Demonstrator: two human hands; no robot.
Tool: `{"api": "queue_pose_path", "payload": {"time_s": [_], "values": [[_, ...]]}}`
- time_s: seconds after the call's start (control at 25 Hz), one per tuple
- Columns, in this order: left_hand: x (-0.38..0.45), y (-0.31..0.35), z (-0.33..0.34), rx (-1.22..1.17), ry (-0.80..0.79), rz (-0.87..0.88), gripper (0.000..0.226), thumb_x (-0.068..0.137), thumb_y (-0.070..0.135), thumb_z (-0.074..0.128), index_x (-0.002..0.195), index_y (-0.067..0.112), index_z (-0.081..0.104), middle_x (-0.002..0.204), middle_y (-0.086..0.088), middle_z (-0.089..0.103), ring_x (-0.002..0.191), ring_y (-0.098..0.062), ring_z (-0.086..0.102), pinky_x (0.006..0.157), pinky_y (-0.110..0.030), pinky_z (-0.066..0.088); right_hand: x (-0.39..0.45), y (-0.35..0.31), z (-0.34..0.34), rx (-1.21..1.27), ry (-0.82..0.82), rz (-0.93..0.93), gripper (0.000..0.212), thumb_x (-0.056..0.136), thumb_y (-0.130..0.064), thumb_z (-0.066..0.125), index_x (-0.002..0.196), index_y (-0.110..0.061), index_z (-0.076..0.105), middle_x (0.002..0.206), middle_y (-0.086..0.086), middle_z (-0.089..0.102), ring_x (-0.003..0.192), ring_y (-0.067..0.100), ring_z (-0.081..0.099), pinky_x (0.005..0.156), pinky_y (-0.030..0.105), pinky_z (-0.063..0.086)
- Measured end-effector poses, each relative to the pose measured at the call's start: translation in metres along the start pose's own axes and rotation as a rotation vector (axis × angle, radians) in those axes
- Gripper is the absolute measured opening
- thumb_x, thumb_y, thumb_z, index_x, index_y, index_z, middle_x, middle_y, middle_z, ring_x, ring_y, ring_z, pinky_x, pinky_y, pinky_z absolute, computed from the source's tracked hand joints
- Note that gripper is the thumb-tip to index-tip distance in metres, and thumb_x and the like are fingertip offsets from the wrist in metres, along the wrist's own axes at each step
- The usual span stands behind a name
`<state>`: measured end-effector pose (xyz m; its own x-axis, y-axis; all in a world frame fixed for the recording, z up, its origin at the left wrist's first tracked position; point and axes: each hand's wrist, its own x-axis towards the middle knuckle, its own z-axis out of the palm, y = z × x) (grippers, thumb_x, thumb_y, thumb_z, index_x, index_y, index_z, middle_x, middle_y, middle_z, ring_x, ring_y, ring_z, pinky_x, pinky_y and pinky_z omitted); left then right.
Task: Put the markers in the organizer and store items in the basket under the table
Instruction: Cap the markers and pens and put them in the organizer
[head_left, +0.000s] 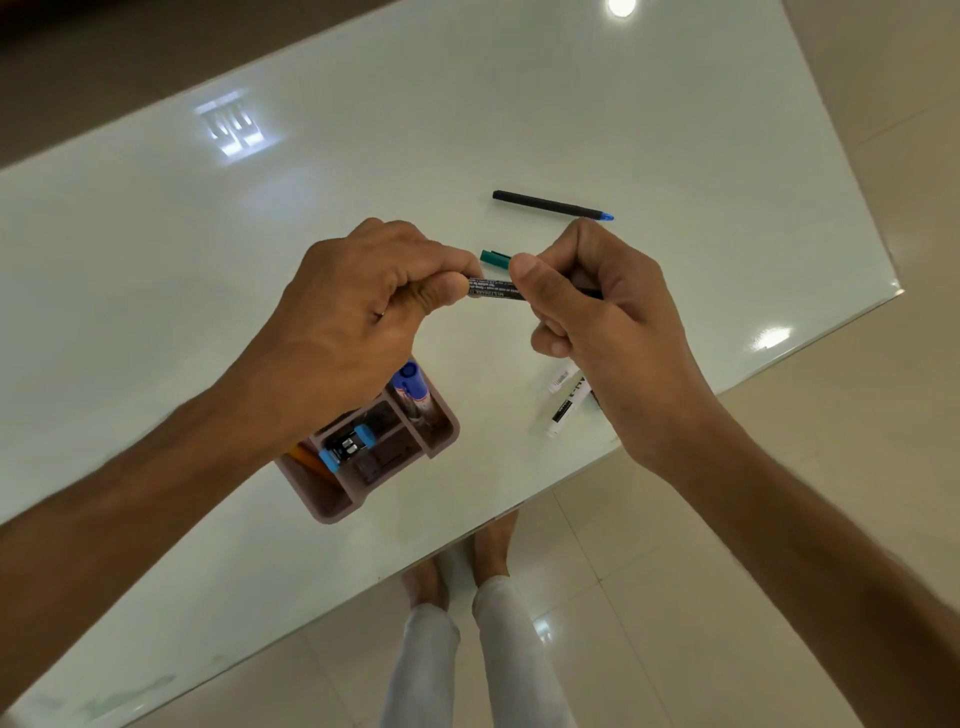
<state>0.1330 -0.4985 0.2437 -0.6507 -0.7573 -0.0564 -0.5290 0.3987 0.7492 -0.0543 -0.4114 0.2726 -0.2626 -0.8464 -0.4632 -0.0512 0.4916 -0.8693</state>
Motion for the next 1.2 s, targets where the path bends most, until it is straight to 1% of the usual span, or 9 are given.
{"api": "queue_pose_path", "payload": {"time_s": [0.16, 0.24, 0.32, 0.4, 0.52, 0.68, 0.84, 1.04, 1.2], "values": [[-0.006, -0.012, -0.009, -0.058, -0.095, -0.023, 0.034, 0.1, 0.039, 0.059, 0.12, 0.02, 0.078, 0.099, -0.002, 0.074, 0.097, -0.025, 0.068, 0.088, -0.045, 0.058, -0.003, -0.001, -0.007, -0.216, -0.113, -0.064, 0.018, 0.105, -0.027, 0.067, 0.088, -0.023, 0.063, 0.06, -0.021, 0.052, 0.059, 0.008, 0.047, 0.059, 0.031, 0.048], [-0.003, -0.032, -0.015, -0.016, -0.038, -0.069, 0.033, 0.099, 0.04, 0.059, 0.119, 0.022, 0.078, 0.1, -0.002, 0.074, 0.095, -0.024, 0.067, 0.089, -0.043, 0.057, 0.003, 0.002, -0.019, -0.225, 0.036, -0.082, 0.017, 0.103, -0.026, 0.07, 0.087, -0.023, 0.065, 0.062, -0.022, 0.056, 0.062, 0.005, 0.05, 0.06, 0.029, 0.047], [0.006, -0.057, -0.02, 0.049, -0.002, -0.118, 0.027, 0.1, 0.036, 0.063, 0.118, 0.022, 0.079, 0.101, -0.003, 0.075, 0.095, -0.02, 0.064, 0.087, -0.027, 0.052, 0.015, 0.009, -0.042, -0.134, 0.258, -0.026, 0.018, 0.101, -0.028, 0.072, 0.086, -0.02, 0.066, 0.064, -0.017, 0.057, 0.062, 0.005, 0.051, 0.062, 0.026, 0.047], [0.014, -0.079, -0.014, 0.126, -0.076, -0.123, 0.023, 0.1, 0.034, 0.065, 0.117, 0.025, 0.079, 0.099, 0.001, 0.075, 0.096, -0.017, 0.062, 0.083, -0.023, 0.048, 0.025, 0.019, -0.06, -0.105, 0.354, 0.06, 0.018, 0.099, -0.032, 0.073, 0.088, -0.019, 0.067, 0.067, -0.011, 0.058, 0.062, 0.005, 0.053, 0.064, 0.028, 0.047], [0.024, -0.095, 0.008, 0.234, -0.192, -0.091, 0.022, 0.103, 0.037, 0.062, 0.116, 0.03, 0.079, 0.094, 0.006, 0.07, 0.095, -0.016, 0.054, 0.078, -0.037, 0.046, 0.029, 0.04, -0.068, -0.127, 0.374, 0.16, 0.015, 0.098, -0.033, 0.071, 0.093, -0.018, 0.07, 0.072, -0.008, 0.062, 0.061, 0.005, 0.055, 0.068, 0.029, 0.049], [0.042, -0.092, 0.027, 0.311, -0.201, -0.052, 0.021, 0.103, 0.038, 0.062, 0.116, 0.03, 0.078, 0.09, 0.01, 0.062, 0.095, -0.012, 0.046, 0.075, -0.034, 0.037, 0.026, 0.054, -0.068, -0.101, 0.396, 0.209, 0.013, 0.099, -0.029, 0.068, 0.1, -0.017, 0.072, 0.075, -0.009, 0.064, 0.061, 0.004, 0.055, 0.068, 0.028, 0.049], [0.048, -0.091, 0.033, 0.35, -0.236, -0.043, 0.02, 0.1, 0.038, 0.067, 0.115, 0.029, 0.077, 0.095, 0.011, 0.063, 0.096, -0.011, 0.046, 0.078, -0.032, 0.034, 0.023, 0.06, -0.072, -0.107, 0.36, 0.203, 0.008, 0.098, -0.021, 0.068, 0.102, -0.019, 0.074, 0.082, -0.009, 0.07, 0.062, 0.0, 0.059, 0.067, 0.022, 0.049], [0.058, -0.081, 0.035, 0.367, -0.216, -0.041, 0.042, 0.087, 0.055, 0.076, 0.121, 0.032, 0.07, 0.11, 0.011, 0.068, 0.102, -0.012, 0.049, 0.086, -0.034, 0.04, 0.027, 0.064, -0.083, -0.179, 0.334, 0.168, 0.011, 0.098, -0.02, 0.074, 0.106, -0.025, 0.078, 0.091, -0.008, 0.08, 0.07, 0.001, 0.07, 0.063, 0.009, 0.049], [0.072, -0.069, 0.041, 0.482, -0.349, -0.006, 0.049, 0.079, 0.061, 0.081, 0.118, 0.035, 0.071, 0.111, 0.012, 0.069, 0.102, -0.01, 0.046, 0.09, -0.036, 0.04, 0.036, 0.067, -0.081, -0.3, 0.319, 0.085, 0.013, 0.097, -0.02, 0.075, 0.109, -0.02, 0.08, 0.096, -0.012, 0.079, 0.079, -0.012, 0.069, 0.068, 0.001, 0.046]]}}
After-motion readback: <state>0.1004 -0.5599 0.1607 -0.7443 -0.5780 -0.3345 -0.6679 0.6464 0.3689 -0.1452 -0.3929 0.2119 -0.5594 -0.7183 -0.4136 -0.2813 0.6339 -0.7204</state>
